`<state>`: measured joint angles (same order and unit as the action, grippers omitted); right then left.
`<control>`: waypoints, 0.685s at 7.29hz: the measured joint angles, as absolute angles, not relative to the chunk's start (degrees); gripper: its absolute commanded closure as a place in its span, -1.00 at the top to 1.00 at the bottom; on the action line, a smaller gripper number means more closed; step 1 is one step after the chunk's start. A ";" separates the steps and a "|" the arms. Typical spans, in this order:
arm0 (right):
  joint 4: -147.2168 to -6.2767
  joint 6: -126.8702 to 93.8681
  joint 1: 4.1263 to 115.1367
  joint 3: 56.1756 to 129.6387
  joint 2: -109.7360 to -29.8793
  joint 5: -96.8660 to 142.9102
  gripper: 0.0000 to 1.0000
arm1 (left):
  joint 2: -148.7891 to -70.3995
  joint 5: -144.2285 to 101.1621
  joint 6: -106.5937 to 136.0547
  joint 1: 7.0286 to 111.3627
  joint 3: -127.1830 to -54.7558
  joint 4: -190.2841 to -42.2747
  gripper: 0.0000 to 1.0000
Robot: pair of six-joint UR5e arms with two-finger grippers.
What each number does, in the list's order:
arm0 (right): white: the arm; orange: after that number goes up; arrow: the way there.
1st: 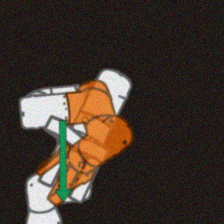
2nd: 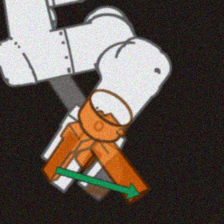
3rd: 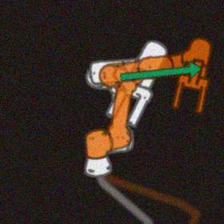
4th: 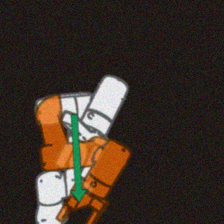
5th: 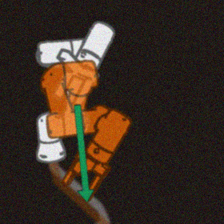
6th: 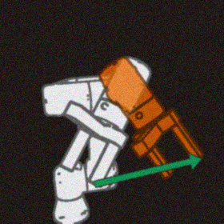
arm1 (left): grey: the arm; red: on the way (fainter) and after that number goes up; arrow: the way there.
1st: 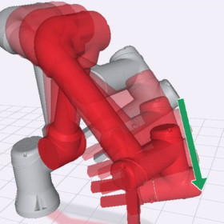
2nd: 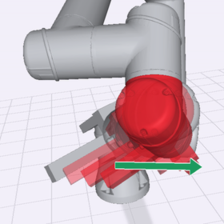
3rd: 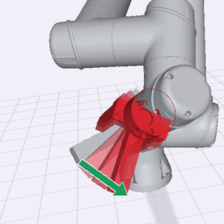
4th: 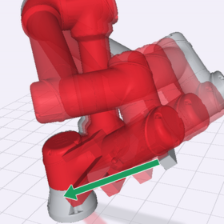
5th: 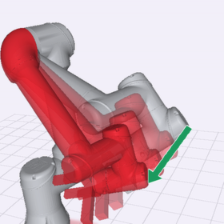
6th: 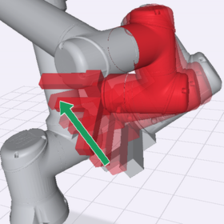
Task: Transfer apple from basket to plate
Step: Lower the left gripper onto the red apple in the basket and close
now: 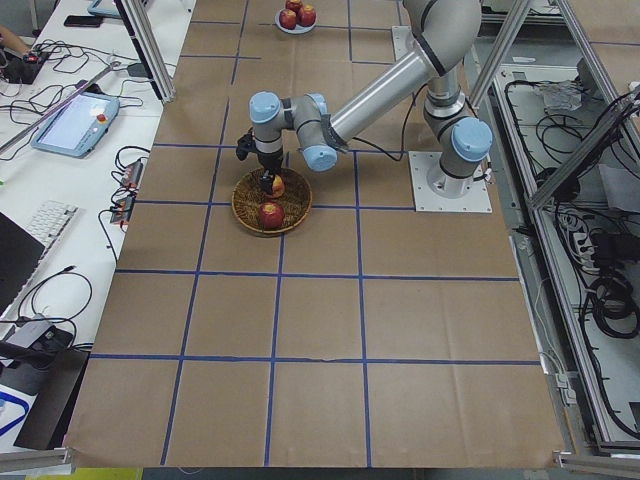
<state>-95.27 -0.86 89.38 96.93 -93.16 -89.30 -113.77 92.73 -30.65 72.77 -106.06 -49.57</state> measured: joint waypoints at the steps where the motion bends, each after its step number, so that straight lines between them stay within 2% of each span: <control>1: -95.27 -0.87 89.39 96.91 -93.17 -89.30 1.00 | -114.09 92.80 -30.69 72.73 -106.10 -49.57 0.89; 2: -95.27 -0.87 89.39 96.92 -93.16 -89.28 0.99 | -114.44 92.85 -30.69 72.71 -106.14 -49.57 0.77; 3: -95.27 -0.88 89.38 96.91 -93.16 -89.24 0.99 | -114.92 92.89 -30.72 72.69 -106.01 -49.57 0.45; 4: -95.27 -0.88 89.39 96.91 -93.17 -89.24 0.99 | -115.29 92.94 -30.75 72.69 -105.65 -49.57 0.21; 5: -95.27 -0.88 89.38 96.92 -93.16 -89.27 1.00 | -115.42 92.99 -30.65 72.69 -105.31 -49.55 0.19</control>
